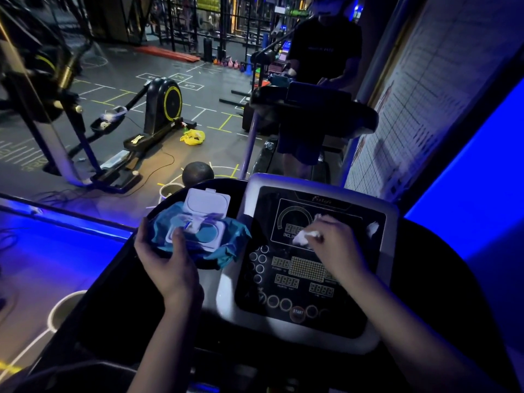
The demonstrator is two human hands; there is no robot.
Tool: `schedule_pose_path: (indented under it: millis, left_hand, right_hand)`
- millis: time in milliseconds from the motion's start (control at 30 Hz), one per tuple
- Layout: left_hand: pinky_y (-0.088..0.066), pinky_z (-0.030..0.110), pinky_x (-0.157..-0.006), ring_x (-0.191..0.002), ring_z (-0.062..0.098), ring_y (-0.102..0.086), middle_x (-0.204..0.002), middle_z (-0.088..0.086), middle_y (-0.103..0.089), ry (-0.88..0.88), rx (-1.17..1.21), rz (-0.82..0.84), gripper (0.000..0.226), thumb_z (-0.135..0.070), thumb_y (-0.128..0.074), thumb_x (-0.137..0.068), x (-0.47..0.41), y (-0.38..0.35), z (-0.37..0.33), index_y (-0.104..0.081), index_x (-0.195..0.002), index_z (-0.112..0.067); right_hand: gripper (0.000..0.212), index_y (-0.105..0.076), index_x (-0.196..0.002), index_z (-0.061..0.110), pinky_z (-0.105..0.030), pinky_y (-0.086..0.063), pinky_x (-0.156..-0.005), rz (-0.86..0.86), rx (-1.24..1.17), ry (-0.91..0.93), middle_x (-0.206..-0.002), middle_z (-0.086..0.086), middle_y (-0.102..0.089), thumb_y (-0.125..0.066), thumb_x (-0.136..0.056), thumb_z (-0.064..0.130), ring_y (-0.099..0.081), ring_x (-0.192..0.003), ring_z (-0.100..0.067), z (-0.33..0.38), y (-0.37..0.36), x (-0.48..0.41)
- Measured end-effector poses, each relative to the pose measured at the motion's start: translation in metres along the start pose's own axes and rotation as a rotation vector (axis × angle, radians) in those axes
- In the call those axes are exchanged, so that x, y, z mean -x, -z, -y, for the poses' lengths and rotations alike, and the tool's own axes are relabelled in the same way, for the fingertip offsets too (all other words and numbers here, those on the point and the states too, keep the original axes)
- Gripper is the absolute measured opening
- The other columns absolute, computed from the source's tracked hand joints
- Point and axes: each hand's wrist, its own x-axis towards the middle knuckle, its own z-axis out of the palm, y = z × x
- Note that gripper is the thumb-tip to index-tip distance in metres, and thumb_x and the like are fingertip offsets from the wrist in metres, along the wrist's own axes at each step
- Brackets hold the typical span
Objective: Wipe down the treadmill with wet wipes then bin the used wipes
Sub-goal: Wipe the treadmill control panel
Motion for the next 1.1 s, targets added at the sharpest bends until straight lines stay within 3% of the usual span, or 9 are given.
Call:
schedule_pose_path:
  millis: [133, 267, 467, 567, 667, 767, 933, 1000, 1100]
  left_hand:
    - [-0.044, 0.050, -0.119, -0.135, 0.017, -0.058, -0.146, 0.002, -0.057, -0.007, -0.018, 0.030, 0.059, -0.019, -0.072, -0.095, 0.003, -0.002, 0.000, -0.048, -0.149, -0.017]
    - [-0.043, 0.047, -0.120, -0.137, 0.020, -0.057, -0.149, 0.006, -0.055, 0.001, -0.025, 0.041, 0.057, -0.010, -0.069, -0.099, 0.009, -0.008, -0.001, -0.046, -0.151, -0.012]
    - [-0.042, 0.050, -0.120, -0.138, 0.021, -0.056, -0.152, 0.007, -0.054, 0.022, -0.025, 0.052, 0.061, -0.018, -0.071, -0.096, 0.009, -0.004, -0.002, -0.047, -0.152, -0.016]
    - [-0.043, 0.049, -0.120, -0.138, 0.020, -0.056, -0.151, 0.006, -0.054, 0.026, -0.020, 0.057, 0.060, -0.015, -0.070, -0.097, 0.010, -0.002, -0.004, -0.046, -0.152, -0.017]
    - [-0.043, 0.049, -0.120, -0.138, 0.020, -0.056, -0.152, 0.006, -0.054, 0.031, -0.023, 0.066, 0.059, -0.014, -0.070, -0.098, 0.013, 0.000, -0.005, -0.047, -0.152, -0.017]
    - [-0.042, 0.050, -0.120, -0.138, 0.021, -0.056, -0.152, 0.008, -0.054, 0.030, -0.039, 0.082, 0.058, -0.015, -0.070, -0.098, 0.016, 0.000, -0.006, -0.047, -0.151, -0.018]
    - [-0.042, 0.051, -0.121, -0.138, 0.024, -0.055, -0.151, 0.010, -0.054, 0.007, -0.053, 0.088, 0.060, -0.024, -0.071, -0.094, 0.018, 0.004, -0.008, -0.048, -0.150, -0.020]
    - [-0.042, 0.050, -0.121, -0.138, 0.022, -0.055, -0.151, 0.007, -0.054, 0.013, -0.055, 0.084, 0.059, -0.021, -0.071, -0.096, 0.017, 0.008, -0.007, -0.048, -0.151, -0.019]
    - [-0.042, 0.050, -0.120, -0.138, 0.023, -0.055, -0.150, 0.007, -0.054, 0.004, -0.064, 0.070, 0.057, -0.015, -0.070, -0.098, 0.014, 0.013, -0.006, -0.048, -0.151, -0.016]
  right_hand:
    - [0.016, -0.075, -0.096, 0.006, -0.023, -0.045, -0.072, -0.296, -0.032, -0.035, -0.094, -0.006, -0.067, -0.075, -0.082, -0.002, -0.062, -0.079, -0.016, -0.012, 0.028, -0.027]
    - [0.018, -0.075, -0.103, 0.004, -0.035, -0.055, -0.075, -0.182, 0.056, 0.021, -0.102, -0.007, -0.064, -0.070, -0.087, -0.002, -0.065, -0.083, -0.024, -0.019, 0.014, -0.029]
    - [0.016, -0.078, -0.092, 0.009, -0.034, -0.054, -0.071, 0.059, 0.067, 0.062, -0.091, -0.002, -0.062, -0.073, -0.083, -0.003, -0.063, -0.077, -0.020, -0.016, 0.005, 0.003]
    - [0.019, -0.079, -0.097, 0.016, -0.021, -0.051, -0.071, -0.056, -0.086, -0.109, -0.092, 0.003, -0.069, -0.076, -0.083, 0.005, -0.065, -0.079, -0.011, -0.016, 0.021, -0.011]
    - [0.017, -0.077, -0.100, 0.011, -0.022, -0.049, -0.071, -0.250, -0.074, -0.159, -0.097, -0.003, -0.072, -0.076, -0.085, 0.005, -0.068, -0.084, -0.017, -0.022, 0.031, -0.031]
    - [0.014, -0.075, -0.099, 0.005, -0.022, -0.047, -0.067, -0.190, 0.009, -0.083, -0.099, -0.006, -0.069, -0.074, -0.086, 0.002, -0.066, -0.079, -0.020, -0.019, 0.019, -0.030]
    - [0.011, -0.076, -0.091, 0.005, -0.040, -0.054, -0.067, 0.018, 0.084, 0.049, -0.091, -0.005, -0.063, -0.071, -0.085, -0.002, -0.062, -0.075, -0.023, -0.007, -0.009, 0.003]
    - [0.009, -0.077, -0.090, 0.008, -0.034, -0.052, -0.065, 0.069, 0.075, -0.015, -0.088, -0.002, -0.063, -0.072, -0.086, 0.002, -0.061, -0.073, -0.019, -0.002, -0.011, 0.012]
    - [0.012, -0.078, -0.094, 0.015, -0.027, -0.051, -0.065, -0.101, -0.072, -0.189, -0.088, 0.001, -0.071, -0.076, -0.084, 0.009, -0.065, -0.074, -0.014, -0.004, 0.007, -0.003]
